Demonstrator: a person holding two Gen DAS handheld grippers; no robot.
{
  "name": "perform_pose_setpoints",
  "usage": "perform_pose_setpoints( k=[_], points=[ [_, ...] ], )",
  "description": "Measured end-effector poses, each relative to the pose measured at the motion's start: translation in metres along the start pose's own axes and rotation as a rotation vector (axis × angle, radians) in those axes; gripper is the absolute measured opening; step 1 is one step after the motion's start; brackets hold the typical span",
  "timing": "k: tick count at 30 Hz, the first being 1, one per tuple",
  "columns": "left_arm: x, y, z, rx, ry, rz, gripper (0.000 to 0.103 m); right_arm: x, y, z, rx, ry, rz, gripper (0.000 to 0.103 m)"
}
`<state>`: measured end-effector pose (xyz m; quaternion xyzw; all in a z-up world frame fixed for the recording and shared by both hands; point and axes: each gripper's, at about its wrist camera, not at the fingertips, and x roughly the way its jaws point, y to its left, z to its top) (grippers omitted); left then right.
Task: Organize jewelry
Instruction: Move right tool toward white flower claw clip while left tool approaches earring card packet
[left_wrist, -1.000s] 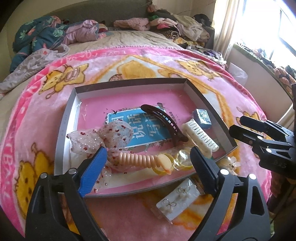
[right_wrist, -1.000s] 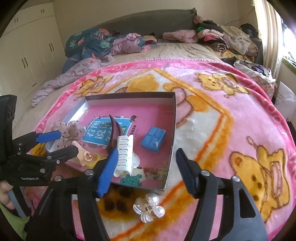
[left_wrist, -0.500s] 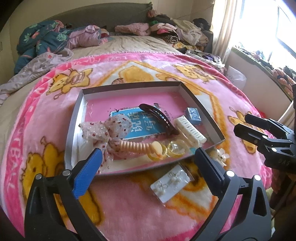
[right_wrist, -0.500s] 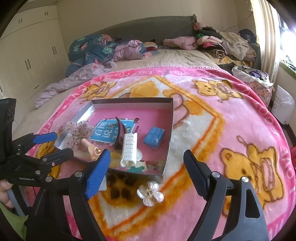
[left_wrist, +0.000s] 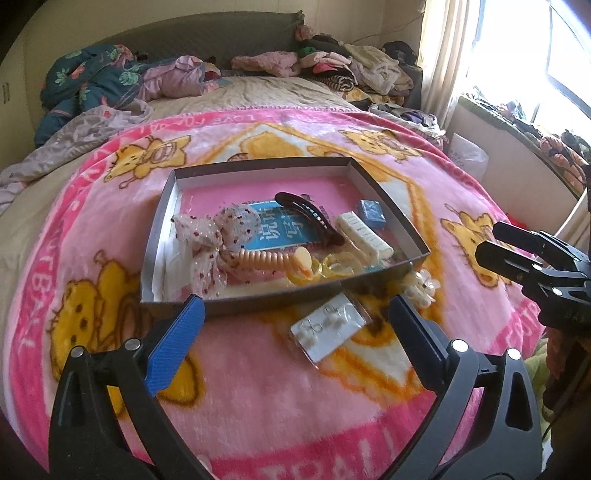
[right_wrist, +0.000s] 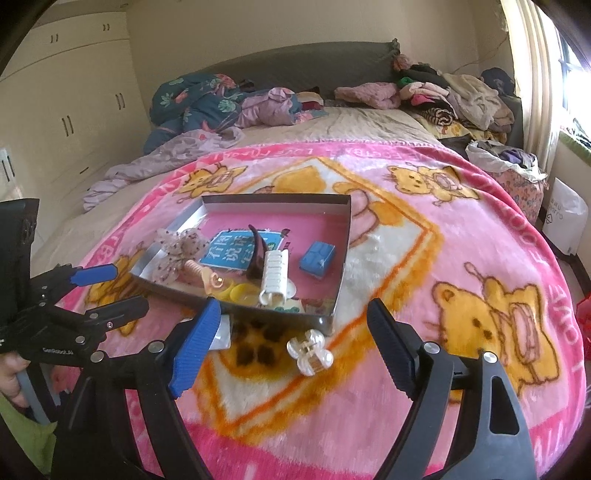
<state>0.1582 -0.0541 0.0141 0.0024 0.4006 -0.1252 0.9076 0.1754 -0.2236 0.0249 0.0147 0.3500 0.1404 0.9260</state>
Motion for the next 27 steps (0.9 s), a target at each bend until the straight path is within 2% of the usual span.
perform_pose_setpoints(
  k=[16, 27],
  points=[
    [-0.012, -0.016, -0.026, 0.027, 0.01, 0.004, 0.093, -0.018, 0.004, -0.032, -0.024, 0.008, 0.018, 0.083],
    [0.012, -0.032, -0.044, 0.078, 0.08, 0.002, 0.093, -0.007, -0.007, -0.062, -0.029, 0.069, 0.004, 0.083]
  ],
)
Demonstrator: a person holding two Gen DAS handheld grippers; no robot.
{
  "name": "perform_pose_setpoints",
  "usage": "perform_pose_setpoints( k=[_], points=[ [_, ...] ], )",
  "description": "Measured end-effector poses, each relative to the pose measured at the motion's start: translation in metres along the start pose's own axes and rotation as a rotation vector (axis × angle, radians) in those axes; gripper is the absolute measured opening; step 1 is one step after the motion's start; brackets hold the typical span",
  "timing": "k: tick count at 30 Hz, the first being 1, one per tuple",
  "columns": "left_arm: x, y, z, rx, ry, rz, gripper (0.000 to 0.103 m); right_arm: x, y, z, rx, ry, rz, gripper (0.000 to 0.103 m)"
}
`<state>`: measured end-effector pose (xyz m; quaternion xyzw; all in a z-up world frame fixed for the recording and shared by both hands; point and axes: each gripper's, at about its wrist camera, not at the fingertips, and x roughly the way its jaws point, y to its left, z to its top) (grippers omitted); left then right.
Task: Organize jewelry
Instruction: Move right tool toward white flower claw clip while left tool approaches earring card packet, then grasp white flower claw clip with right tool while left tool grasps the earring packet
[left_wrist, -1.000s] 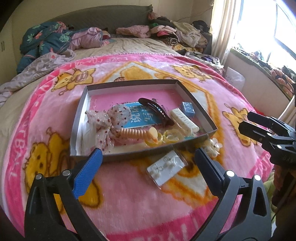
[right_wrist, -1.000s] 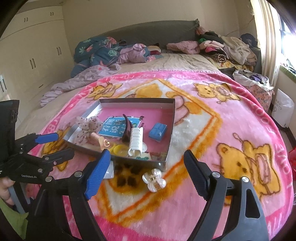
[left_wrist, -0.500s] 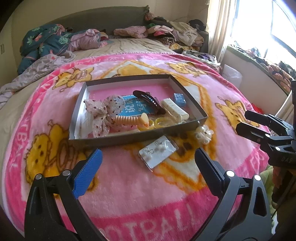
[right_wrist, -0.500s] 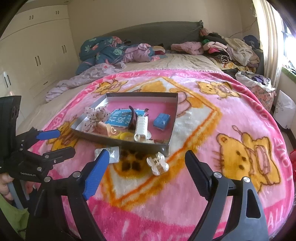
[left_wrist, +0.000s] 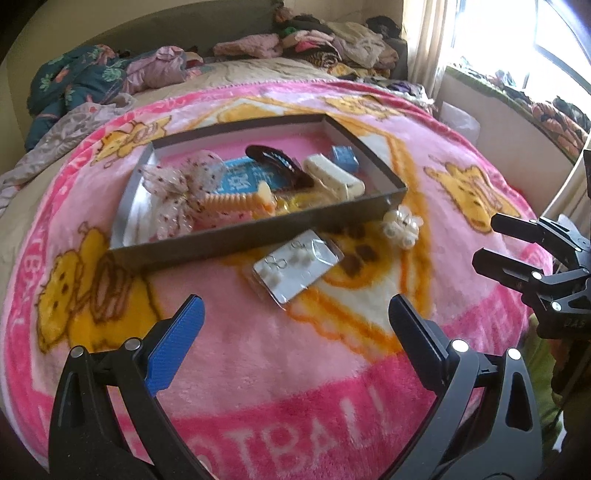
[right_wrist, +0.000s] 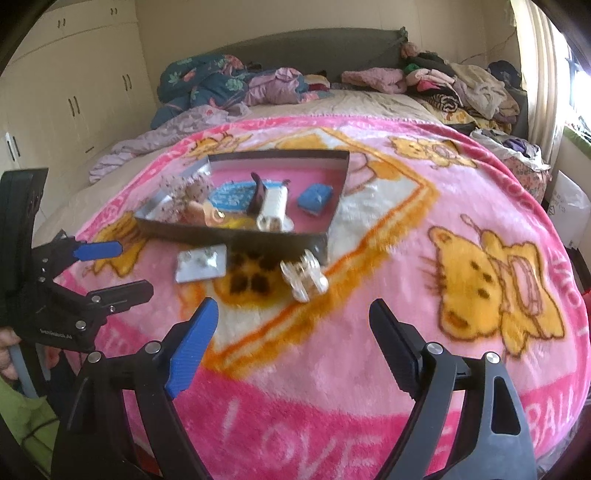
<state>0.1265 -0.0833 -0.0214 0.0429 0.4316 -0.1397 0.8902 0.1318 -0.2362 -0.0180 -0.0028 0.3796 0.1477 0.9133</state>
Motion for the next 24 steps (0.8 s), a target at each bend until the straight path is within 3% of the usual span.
perform_pose_setpoints(
  k=[9, 24],
  points=[
    [0.036, -0.001, 0.003, 0.014, 0.045, 0.018, 0.093, 0.025, -0.017, -0.013, 0.015, 0.048, -0.02, 0.083],
    [0.073, 0.013, 0.015, -0.023, 0.082, 0.005, 0.093, 0.086, -0.018, 0.008, -0.032, 0.105, -0.025, 0.083]
  ],
)
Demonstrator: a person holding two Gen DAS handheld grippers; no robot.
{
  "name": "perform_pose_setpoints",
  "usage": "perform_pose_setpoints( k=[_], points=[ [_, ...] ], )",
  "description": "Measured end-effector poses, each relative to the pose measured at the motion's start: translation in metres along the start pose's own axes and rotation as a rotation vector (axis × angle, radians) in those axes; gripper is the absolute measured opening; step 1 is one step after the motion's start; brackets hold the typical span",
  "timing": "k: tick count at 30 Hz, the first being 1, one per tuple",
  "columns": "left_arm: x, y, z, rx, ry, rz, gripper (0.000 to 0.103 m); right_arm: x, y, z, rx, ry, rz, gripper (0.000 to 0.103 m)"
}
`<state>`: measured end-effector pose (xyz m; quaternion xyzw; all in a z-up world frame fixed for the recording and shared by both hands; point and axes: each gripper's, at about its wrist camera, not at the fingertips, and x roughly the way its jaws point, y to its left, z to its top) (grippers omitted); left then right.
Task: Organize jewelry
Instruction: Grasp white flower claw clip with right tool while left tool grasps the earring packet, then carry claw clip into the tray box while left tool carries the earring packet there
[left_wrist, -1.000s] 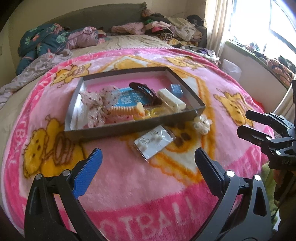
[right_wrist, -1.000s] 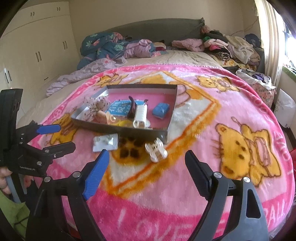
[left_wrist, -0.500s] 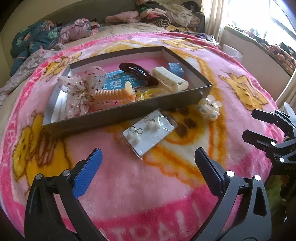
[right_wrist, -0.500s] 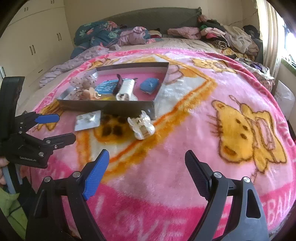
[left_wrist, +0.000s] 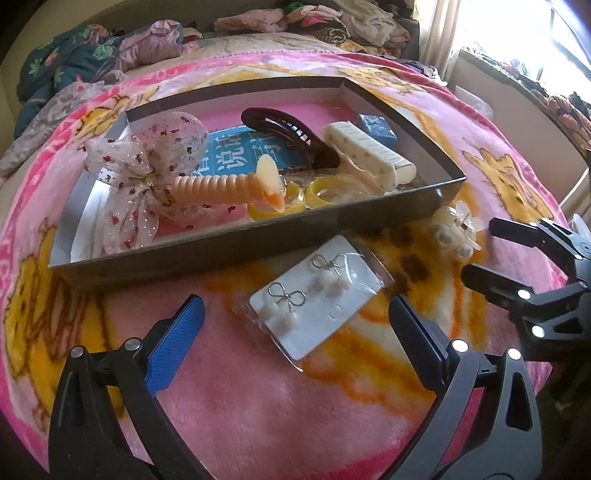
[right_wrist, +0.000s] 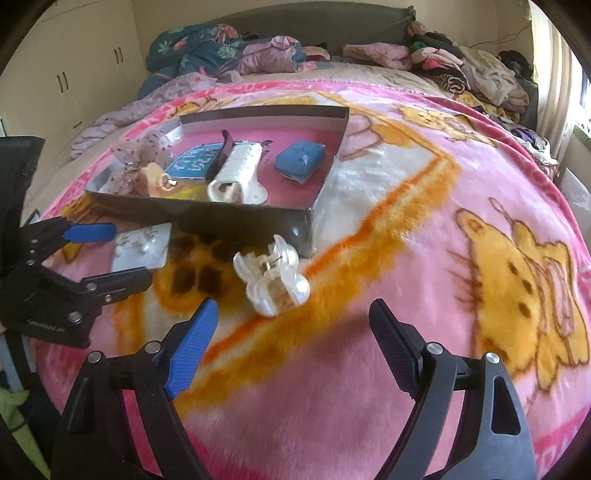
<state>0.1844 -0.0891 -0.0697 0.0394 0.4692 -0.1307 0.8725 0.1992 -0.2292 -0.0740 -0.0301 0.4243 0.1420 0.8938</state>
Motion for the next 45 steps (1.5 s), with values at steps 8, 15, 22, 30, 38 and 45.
perform_pose_setpoints(
  k=[8, 15, 22, 30, 38, 45],
  points=[
    [0.008, 0.001, 0.008, -0.008, 0.009, -0.011, 0.093, 0.015, -0.003, 0.011, 0.004, 0.0, -0.006, 0.07],
    [0.013, -0.007, 0.012, 0.013, 0.015, -0.01, 0.082, 0.012, -0.005, 0.012, 0.007, -0.02, 0.047, 0.036],
    [0.009, -0.017, 0.01, 0.046, 0.019, -0.011, 0.054, -0.004, -0.012, 0.005, 0.045, -0.037, 0.058, 0.036],
    [-0.002, -0.03, 0.004, 0.077, 0.027, -0.055, 0.025, -0.029, -0.021, -0.007, 0.089, -0.063, 0.049, 0.036],
    [-0.024, -0.028, 0.0, 0.05, -0.013, -0.086, 0.024, -0.046, -0.014, -0.016, 0.091, -0.074, 0.065, 0.036],
    [-0.048, -0.001, 0.006, -0.01, -0.074, -0.066, 0.024, -0.053, 0.007, -0.009, 0.05, -0.079, 0.094, 0.036]
  ],
)
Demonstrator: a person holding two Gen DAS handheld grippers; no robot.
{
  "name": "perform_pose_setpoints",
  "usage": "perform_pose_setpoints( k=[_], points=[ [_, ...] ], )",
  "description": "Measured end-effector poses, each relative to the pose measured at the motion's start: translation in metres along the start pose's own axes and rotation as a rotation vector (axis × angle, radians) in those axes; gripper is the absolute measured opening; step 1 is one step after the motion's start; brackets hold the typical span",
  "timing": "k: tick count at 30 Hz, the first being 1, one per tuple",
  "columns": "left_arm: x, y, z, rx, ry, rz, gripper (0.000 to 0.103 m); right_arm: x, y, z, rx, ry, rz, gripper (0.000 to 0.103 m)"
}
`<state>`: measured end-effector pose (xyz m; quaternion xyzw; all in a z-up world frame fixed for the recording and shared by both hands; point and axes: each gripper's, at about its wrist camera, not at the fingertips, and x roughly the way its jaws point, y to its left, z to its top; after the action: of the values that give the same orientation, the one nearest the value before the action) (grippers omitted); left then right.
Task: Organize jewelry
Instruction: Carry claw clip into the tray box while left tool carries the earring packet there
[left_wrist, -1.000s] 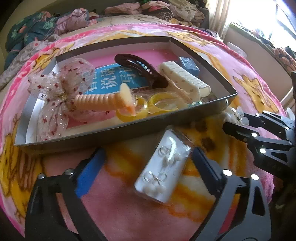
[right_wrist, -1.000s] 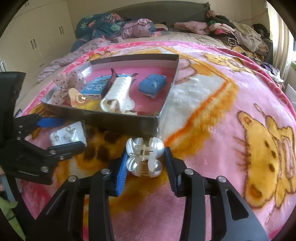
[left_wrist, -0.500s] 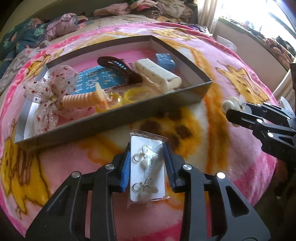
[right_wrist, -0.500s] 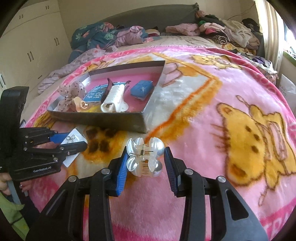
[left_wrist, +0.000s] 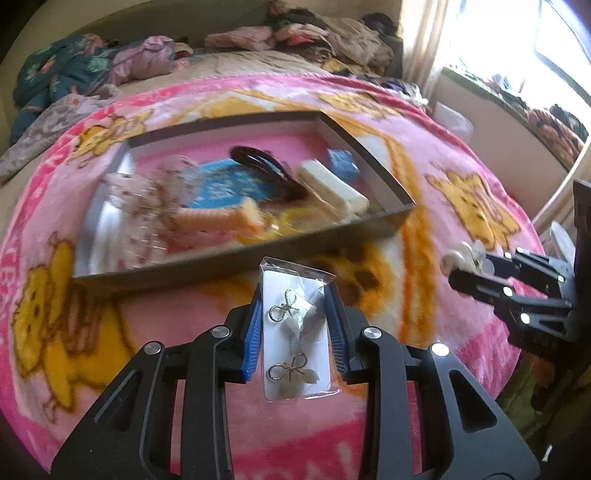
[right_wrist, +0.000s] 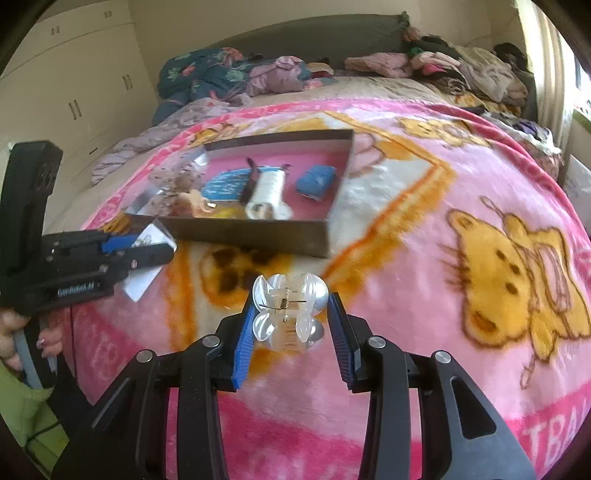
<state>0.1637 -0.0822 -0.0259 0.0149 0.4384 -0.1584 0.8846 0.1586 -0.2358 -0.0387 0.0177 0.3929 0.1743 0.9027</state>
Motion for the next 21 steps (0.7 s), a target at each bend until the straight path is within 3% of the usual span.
perform_pose_setpoints(
  k=[21],
  points=[
    [-0.032, 0.076, 0.028, -0.126, -0.099, 0.056, 0.024, 0.022, 0.062, 0.075, -0.114, -0.05, 0.067, 0.036]
  ],
)
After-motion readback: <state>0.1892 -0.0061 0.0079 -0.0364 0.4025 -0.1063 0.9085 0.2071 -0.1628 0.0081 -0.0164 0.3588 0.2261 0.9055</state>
